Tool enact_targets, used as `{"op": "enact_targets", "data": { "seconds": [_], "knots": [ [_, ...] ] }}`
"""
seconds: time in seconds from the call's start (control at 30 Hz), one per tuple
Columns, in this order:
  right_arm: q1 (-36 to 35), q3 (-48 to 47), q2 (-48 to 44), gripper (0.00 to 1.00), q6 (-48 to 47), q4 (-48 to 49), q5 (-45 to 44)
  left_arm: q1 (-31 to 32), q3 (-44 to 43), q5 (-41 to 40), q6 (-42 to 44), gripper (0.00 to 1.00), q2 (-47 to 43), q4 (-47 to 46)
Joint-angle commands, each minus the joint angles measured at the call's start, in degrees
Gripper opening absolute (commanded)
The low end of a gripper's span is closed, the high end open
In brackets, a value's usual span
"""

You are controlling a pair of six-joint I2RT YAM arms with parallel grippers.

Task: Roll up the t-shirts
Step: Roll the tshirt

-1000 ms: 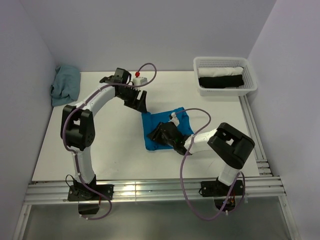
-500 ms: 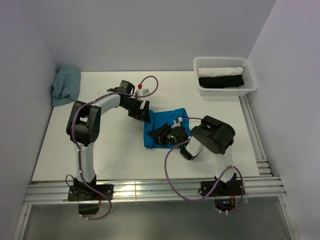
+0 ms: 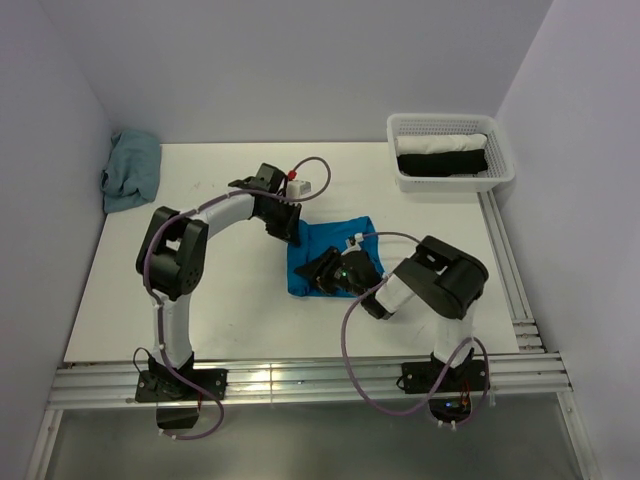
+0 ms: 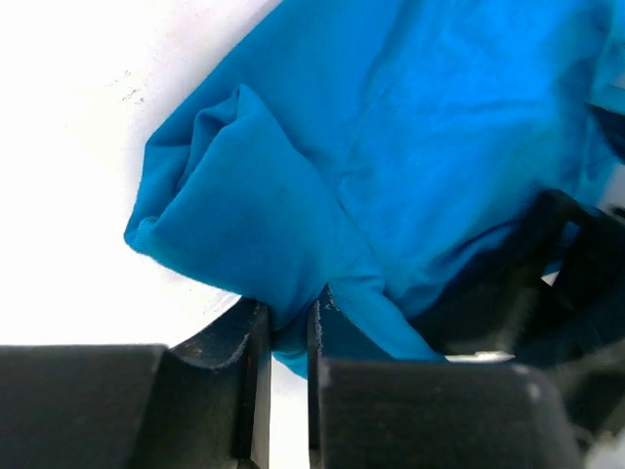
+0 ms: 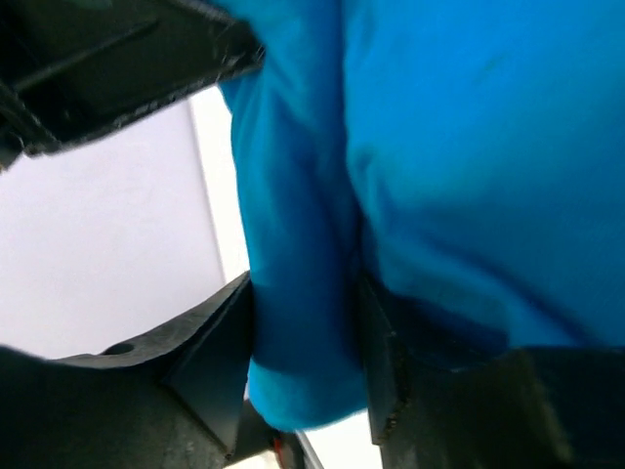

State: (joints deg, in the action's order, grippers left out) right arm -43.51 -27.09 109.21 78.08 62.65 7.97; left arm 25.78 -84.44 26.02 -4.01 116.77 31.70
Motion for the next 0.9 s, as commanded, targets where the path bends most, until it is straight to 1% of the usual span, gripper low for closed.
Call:
{"op": "enact_targets", "data": {
  "seconds": [0.0,0.03,0.07,0.13,0.17,0.27,0.33,0.37,0.4,0.43,0.47,0.5,0.53,0.57,0.63,0.77,0.87],
  "knots": [
    [-2.4,-1.9,-7.5,0.52,-6.8,-17.0,-2.0,0.9,-0.4,-10.6,1.3,0.11,-1.1,2.6],
    [-2.8,-3.1,-9.0,0.53,-7.8,-20.8,-3.3,1.5,-0.5,-11.3,1.5,0.10,-1.0,3.6],
    [-3.9,-4.1,-12.1,0.54,-8.8,-29.1,-6.6,1.6,-0.8,-12.3,1.6,0.10,-1.0,4.1],
    [-5.1,-7.7,-15.1,0.58,-12.0,-37.6,-10.8,2.2,-1.3,-13.4,2.0,0.11,-0.5,5.2],
    [-6.7,-9.1,-17.1,0.59,-12.8,-45.8,-14.5,2.3,-2.0,-14.1,2.1,0.11,-0.3,6.2],
    [-9.2,-13.9,-20.0,0.62,-15.4,-56.8,-19.0,2.5,-3.6,-15.4,2.6,0.11,0.6,8.2],
    [-10.1,-17.1,-20.9,0.62,-16.6,-60.9,-22.4,2.7,-4.6,-15.6,3.0,0.11,1.2,8.9],
    [-10.5,-18.5,-21.5,0.62,-17.0,-65.6,-23.8,2.8,-4.9,-15.7,3.0,0.11,1.4,9.3],
    [-11.7,-20.0,-21.7,0.62,-17.9,-68.0,-25.8,2.9,-5.3,-16.0,3.2,0.11,1.5,10.0],
    [-12.3,-23.5,-21.5,0.62,-18.4,-70.3,-26.7,3.0,-5.6,-16.2,3.4,0.11,1.8,10.3],
    [-12.8,-25.4,-20.6,0.62,-18.9,-75.0,-27.6,3.2,-5.8,-16.3,3.4,0.11,1.8,10.5],
    [-14.1,-27.6,-19.9,0.62,-19.5,-77.4,-29.0,3.4,-6.0,-16.8,3.4,0.12,2.1,11.0],
    [-14.8,-31.7,-19.2,0.62,-19.8,-79.7,-31.8,3.7,-6.2,-16.9,3.4,0.12,2.1,11.1],
    [-15.4,-33.4,-17.4,0.62,-20.2,-83.4,-32.9,3.7,-6.2,-17.0,3.4,0.12,2.2,11.1],
    [-16.5,-36.8,-15.9,0.62,-21.2,-84.7,-35.3,3.8,-6.6,-16.6,3.4,0.13,2.5,11.8],
    [-16.6,-39.7,-11.5,0.59,-25.0,-80.7,-36.8,3.8,-6.8,-16.4,3.4,0.13,2.8,12.2],
    [-16.6,-44.9,-6.4,0.58,-26.0,-82.9,-39.9,3.9,-7.6,-16.2,3.4,0.14,3.1,12.9]
  ]
}}
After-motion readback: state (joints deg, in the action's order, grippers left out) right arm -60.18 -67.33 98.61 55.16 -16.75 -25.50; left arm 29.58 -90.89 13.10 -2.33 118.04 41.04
